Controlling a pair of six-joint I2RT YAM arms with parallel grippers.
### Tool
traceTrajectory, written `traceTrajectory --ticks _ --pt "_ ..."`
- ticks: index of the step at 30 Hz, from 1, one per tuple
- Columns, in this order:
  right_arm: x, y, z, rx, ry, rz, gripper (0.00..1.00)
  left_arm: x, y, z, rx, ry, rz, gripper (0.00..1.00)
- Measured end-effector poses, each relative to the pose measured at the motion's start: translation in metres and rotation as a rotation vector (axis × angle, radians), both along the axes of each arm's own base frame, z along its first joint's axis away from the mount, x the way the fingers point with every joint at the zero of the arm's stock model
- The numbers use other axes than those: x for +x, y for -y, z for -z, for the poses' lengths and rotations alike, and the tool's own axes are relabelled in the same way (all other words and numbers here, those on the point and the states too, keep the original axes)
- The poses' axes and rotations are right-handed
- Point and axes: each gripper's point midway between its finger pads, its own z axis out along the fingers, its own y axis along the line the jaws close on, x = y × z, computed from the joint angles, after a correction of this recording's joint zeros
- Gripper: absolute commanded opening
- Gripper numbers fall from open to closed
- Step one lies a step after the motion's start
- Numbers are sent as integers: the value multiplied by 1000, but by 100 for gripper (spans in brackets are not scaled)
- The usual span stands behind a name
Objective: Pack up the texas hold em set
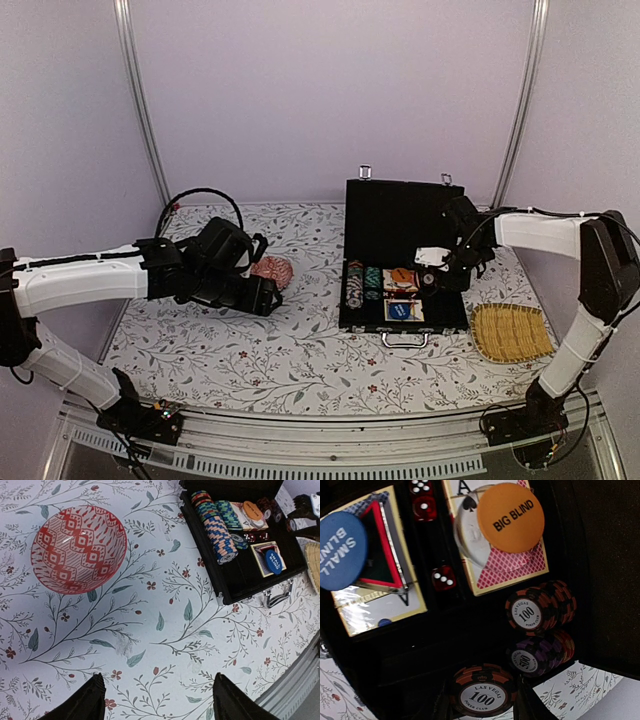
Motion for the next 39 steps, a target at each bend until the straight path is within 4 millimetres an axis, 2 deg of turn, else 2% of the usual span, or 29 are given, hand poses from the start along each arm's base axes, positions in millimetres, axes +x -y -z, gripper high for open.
traceTrajectory --ticks 5,11,15,19,25,39 --pt "23 1 18 -4 10 16 14 -1 1 0 -5 -3 3 74" --pt "45 -9 13 30 71 15 15 -1 1 -1 -10 -3 0 75" --pt "52 -12 14 40 92 18 17 -1 1 -2 -12 -2 0 75" --pt "56 -13 24 39 88 23 20 -1 1 -2 -13 -3 0 75" --pt "61 -15 23 48 107 26 41 -1 1 -1 -11 -5 1 74" --pt "62 -15 26 56 124 36 48 -2 4 8 -3 -29 12 75"
